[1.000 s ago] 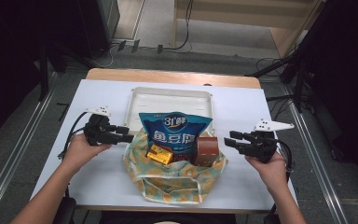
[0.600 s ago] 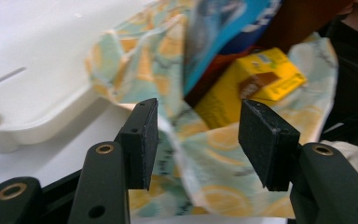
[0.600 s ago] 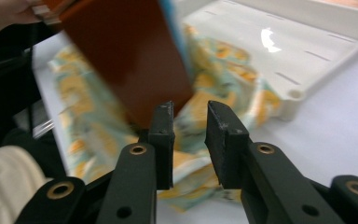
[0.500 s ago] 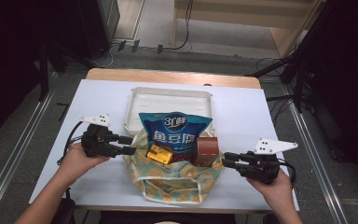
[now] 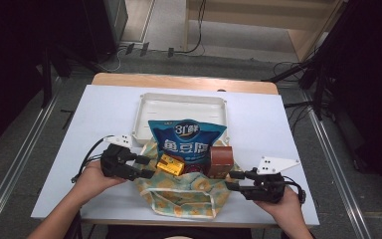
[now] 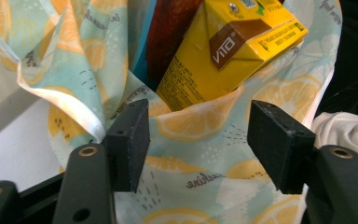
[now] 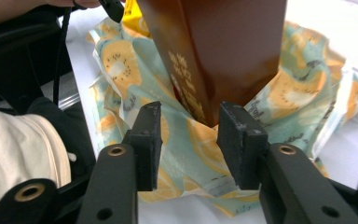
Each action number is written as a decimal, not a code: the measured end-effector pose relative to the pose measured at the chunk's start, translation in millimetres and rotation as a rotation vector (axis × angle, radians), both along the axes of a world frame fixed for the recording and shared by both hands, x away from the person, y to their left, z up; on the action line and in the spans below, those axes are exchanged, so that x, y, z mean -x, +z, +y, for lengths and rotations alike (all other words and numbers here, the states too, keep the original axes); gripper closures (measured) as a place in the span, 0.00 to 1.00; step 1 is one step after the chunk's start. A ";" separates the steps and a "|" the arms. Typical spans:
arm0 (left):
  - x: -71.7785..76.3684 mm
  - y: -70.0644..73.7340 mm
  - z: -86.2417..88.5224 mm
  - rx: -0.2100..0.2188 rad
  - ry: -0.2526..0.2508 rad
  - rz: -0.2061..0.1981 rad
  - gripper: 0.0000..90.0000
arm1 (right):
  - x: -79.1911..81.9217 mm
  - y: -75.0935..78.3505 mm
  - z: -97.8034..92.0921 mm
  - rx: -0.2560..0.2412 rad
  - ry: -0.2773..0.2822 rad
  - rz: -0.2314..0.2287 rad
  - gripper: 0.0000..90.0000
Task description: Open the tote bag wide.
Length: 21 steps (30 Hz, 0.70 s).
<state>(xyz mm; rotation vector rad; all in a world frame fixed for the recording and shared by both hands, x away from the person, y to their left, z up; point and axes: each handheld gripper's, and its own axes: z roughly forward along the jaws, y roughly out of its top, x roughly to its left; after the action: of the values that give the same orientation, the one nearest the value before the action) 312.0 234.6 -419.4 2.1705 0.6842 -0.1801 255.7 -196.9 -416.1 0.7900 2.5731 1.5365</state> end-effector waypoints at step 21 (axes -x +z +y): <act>-9.7 -32.0 -12.1 -0.065 -0.075 0.141 0.93 | -13.4 -32.1 6.4 0.082 0.026 0.085 1.00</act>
<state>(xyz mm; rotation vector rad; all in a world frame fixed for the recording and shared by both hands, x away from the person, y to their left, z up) 321.7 222.5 -451.4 2.2630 0.6968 -0.3574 269.1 -190.5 -448.3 0.8337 2.6973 1.4241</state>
